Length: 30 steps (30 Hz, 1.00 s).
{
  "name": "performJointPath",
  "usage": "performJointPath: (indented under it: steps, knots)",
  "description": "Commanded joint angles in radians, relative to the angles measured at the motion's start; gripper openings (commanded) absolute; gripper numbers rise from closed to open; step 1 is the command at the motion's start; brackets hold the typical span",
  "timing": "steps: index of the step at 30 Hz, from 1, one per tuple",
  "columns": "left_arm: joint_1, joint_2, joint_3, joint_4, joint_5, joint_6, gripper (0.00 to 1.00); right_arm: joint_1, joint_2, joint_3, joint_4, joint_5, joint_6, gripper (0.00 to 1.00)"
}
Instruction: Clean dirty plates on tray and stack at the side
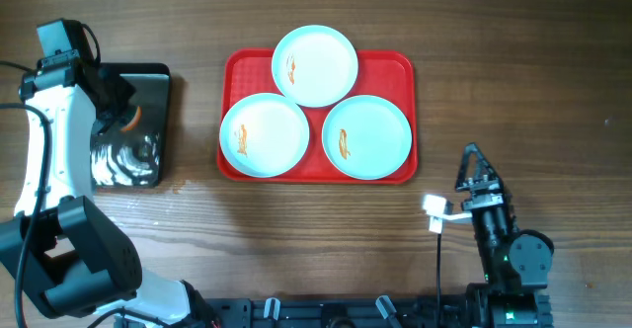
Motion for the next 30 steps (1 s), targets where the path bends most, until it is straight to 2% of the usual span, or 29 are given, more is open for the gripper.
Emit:
performJointPath:
  steps: [1,4,6,8,12,14,16,18,19,20,21,22,24,28,29,30]
  knots:
    - [0.006,0.002,-0.008,0.003,0.009,0.012,0.04,-0.001,0.046,0.000,0.016,-0.299,-0.032,1.00]
    - [0.006,0.002,-0.008,0.001,0.009,0.012,0.04,-0.001,0.124,0.000,0.017,-0.524,-0.021,1.00]
    - [0.006,0.002,-0.008,-0.002,0.009,0.012,0.04,-0.001,0.211,0.000,0.008,-0.738,0.142,1.00]
    - [0.006,0.002,-0.008,-0.006,0.009,0.012,0.04,-0.001,0.304,0.000,-0.006,-0.847,0.253,1.00]
    - [0.006,0.002,-0.008,-0.008,0.037,0.012,0.04,-0.001,0.469,0.002,0.000,-1.082,0.258,1.00]
    - [0.006,0.002,-0.008,-0.008,0.051,0.012,0.04,-0.001,0.537,0.034,0.062,-1.226,0.505,1.00]
    - [0.006,0.002,-0.008,-0.008,0.051,0.012,0.04,-0.001,0.580,0.083,0.234,-1.273,0.867,1.00]
    - [0.006,0.002,-0.008,-0.008,0.064,0.011,0.04,-0.001,0.591,0.140,0.516,-1.252,1.324,1.00]
    - [0.006,0.002,-0.008,-0.008,0.070,0.012,0.04,-0.001,0.591,0.159,0.614,-1.222,1.479,1.00]
    - [0.006,0.002,-0.008,-0.008,0.080,0.012,0.04,-0.002,0.591,0.197,0.752,-1.155,1.725,1.00]
    - [0.006,0.002,-0.008,-0.008,0.080,0.011,0.04,-0.002,0.591,0.228,0.828,-1.098,1.868,1.00]
    - [0.006,0.002,-0.008,-0.008,0.081,0.011,0.04,-0.001,0.591,0.257,0.876,-1.067,1.923,1.00]
    - [0.006,0.002,-0.008,-0.008,0.081,0.011,0.04,-0.001,0.591,0.272,0.973,-1.129,1.921,1.00]
    - [0.006,0.002,-0.008,-0.008,0.081,0.011,0.04,0.013,0.591,0.273,1.072,-1.219,1.857,1.00]
    - [0.006,0.002,-0.008,-0.008,0.081,0.011,0.04,0.018,0.591,0.274,1.115,-1.182,1.904,1.00]
    - [0.006,0.002,-0.008,-0.007,0.081,0.011,0.04,0.018,0.591,0.282,1.133,-1.065,2.026,1.00]
